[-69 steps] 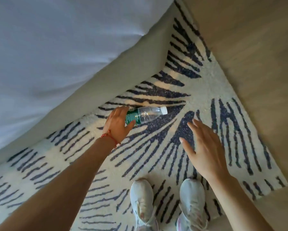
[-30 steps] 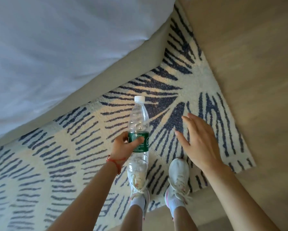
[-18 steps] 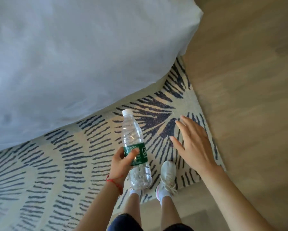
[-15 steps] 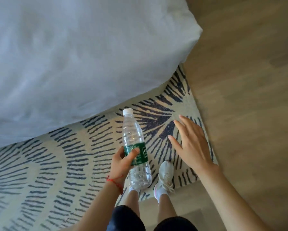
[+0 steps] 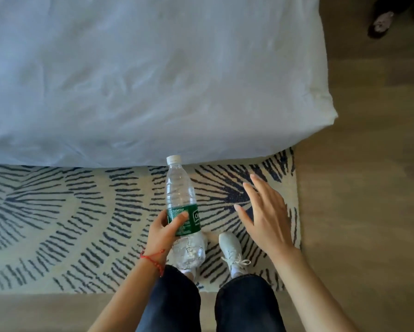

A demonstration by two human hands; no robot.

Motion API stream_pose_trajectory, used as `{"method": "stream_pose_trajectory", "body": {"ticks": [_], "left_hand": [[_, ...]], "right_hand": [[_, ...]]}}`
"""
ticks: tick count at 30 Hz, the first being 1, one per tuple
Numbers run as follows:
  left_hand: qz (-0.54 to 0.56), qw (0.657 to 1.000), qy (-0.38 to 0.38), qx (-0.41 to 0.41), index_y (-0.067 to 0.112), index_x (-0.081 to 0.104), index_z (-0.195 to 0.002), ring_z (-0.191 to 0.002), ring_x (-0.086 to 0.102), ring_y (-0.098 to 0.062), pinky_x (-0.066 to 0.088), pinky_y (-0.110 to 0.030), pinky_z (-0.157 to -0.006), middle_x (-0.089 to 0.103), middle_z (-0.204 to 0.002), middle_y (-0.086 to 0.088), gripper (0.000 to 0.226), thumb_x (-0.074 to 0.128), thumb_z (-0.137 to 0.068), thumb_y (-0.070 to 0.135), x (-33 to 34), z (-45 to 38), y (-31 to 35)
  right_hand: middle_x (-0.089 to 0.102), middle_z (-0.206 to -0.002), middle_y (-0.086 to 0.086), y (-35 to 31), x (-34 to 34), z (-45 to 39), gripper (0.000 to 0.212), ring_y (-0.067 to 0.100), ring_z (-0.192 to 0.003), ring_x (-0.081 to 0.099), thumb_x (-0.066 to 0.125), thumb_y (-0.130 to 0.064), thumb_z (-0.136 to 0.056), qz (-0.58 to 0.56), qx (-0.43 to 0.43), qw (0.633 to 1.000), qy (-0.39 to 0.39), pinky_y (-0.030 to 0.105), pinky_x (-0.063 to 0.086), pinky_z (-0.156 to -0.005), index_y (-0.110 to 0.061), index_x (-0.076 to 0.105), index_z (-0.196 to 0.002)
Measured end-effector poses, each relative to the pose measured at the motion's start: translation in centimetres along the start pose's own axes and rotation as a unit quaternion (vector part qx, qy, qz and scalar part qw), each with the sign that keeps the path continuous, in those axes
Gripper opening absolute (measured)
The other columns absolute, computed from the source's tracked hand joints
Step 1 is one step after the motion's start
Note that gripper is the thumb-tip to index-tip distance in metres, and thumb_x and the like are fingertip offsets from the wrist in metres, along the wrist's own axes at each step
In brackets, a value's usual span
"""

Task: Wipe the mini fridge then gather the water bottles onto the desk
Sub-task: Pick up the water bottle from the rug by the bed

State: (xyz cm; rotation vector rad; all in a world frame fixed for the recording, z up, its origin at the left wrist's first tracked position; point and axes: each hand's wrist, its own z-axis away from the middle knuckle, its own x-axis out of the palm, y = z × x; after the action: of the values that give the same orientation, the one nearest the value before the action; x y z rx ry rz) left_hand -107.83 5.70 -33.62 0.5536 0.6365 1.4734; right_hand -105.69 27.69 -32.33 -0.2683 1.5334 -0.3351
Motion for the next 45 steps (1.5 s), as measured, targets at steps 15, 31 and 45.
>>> {"method": "stream_pose_trajectory", "body": {"ticks": [15,31,45], "left_hand": [[0.23,0.95,0.211,-0.008,0.018,0.061,-0.094,-0.078,0.069,-0.019,0.056,-0.031,-0.065,0.07,-0.091,-0.007,0.016,0.066,-0.08,0.02,-7.0,7.3,-3.5],[0.37,0.86,0.351,0.018,0.019,0.063,-0.092,-0.081,0.069,-0.02,0.056,-0.038,-0.072,0.071,-0.089,-0.005,0.012,0.067,-0.081,0.02,-27.2,16.5,-6.1],[0.488,0.712,0.504,0.006,0.014,0.06,-0.089,-0.07,0.065,-0.016,0.054,-0.021,-0.049,0.066,-0.083,-0.006,0.006,0.063,-0.084,0.012,-40.5,24.5,-10.3]], "right_hand": [[0.051,-0.133,0.019,-9.8,0.0,-6.1,0.05,0.032,-0.121,0.05,0.044,-0.039,-0.088,0.045,-0.297,0.945,-0.132,0.041,0.039,-0.099,-0.004,0.051,-0.124],[0.053,-0.131,0.019,-36.1,2.8,-2.3,0.05,0.031,-0.12,0.051,0.065,-0.03,-0.082,0.054,-0.501,0.848,-0.165,0.045,0.042,-0.098,-0.003,0.054,-0.122],[0.052,-0.132,0.02,-56.9,7.9,2.4,0.049,0.033,-0.121,0.049,0.059,-0.034,-0.085,0.018,-0.664,0.709,-0.238,0.046,0.04,-0.099,-0.004,0.053,-0.123]]}}
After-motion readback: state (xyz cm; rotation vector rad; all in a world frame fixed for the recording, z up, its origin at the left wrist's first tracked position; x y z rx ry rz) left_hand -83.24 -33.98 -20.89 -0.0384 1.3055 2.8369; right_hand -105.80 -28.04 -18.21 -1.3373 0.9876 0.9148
